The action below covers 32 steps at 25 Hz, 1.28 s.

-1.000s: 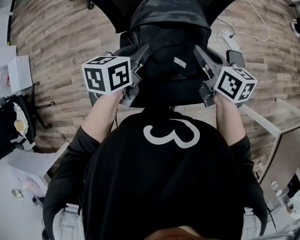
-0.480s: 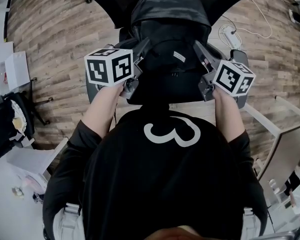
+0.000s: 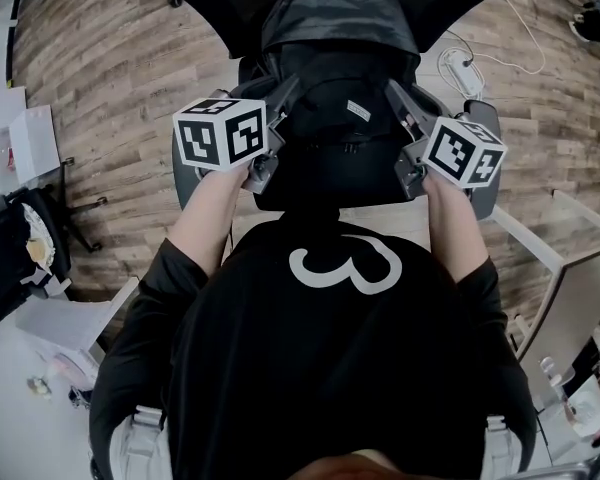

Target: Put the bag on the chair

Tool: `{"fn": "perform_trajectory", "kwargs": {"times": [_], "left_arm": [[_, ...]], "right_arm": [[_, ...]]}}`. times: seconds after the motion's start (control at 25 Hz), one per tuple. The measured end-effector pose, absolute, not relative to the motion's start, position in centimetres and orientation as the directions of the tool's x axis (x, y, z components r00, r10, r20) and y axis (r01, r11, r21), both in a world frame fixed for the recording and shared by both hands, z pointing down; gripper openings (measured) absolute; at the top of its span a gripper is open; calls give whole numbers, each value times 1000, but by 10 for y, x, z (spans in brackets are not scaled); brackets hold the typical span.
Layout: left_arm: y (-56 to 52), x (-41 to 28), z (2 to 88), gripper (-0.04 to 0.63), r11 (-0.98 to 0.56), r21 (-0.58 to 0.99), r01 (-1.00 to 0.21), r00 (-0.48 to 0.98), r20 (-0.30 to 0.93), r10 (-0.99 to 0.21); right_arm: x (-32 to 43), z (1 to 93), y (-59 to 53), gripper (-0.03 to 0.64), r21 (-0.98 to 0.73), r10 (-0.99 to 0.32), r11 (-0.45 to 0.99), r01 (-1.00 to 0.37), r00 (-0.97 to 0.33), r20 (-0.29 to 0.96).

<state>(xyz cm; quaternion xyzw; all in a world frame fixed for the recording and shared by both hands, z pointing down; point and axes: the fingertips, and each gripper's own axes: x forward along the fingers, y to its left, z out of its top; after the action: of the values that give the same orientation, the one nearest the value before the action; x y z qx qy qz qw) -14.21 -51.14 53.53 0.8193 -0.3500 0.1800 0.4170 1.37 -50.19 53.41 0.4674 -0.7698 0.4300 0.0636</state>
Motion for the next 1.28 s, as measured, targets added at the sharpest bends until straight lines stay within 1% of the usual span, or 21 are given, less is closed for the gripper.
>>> {"fn": "perform_trajectory", "kwargs": {"times": [0.16,0.36,0.88,0.96,1.04,1.08,1.16,1.28], "left_arm": [[-512,-140,540,38,-407,566,-717,697,573,-430],[-512,-139,541,38,-445,537,-717,697,557,-451],[-506,-141,549,43,-492,535,-687,727,518,-451],[-505,-143,550,62,-486,539,-687,726,516,-455],[-506,-146,549,96,-481,537,-693,720,513,-467],[-506,-148,549,111,-480,533,-697,717,510,-475],[-503,-150,546,148,-478,532,-699,715,500,-489],[-493,-151,543,180,-452,559,-695,716,484,-503]], "right_arm": [[15,539,-502,66,-596,-668,192,-779,-549,502],[15,541,-502,66,-576,-667,223,-786,-554,498],[10,542,-491,69,-559,-670,280,-781,-576,468],[11,542,-489,90,-557,-675,284,-780,-576,462],[11,539,-487,135,-556,-682,287,-780,-574,453],[11,539,-484,148,-553,-684,287,-782,-572,453],[14,540,-477,164,-541,-687,279,-794,-558,465],[21,539,-462,173,-519,-698,267,-812,-535,477]]}}
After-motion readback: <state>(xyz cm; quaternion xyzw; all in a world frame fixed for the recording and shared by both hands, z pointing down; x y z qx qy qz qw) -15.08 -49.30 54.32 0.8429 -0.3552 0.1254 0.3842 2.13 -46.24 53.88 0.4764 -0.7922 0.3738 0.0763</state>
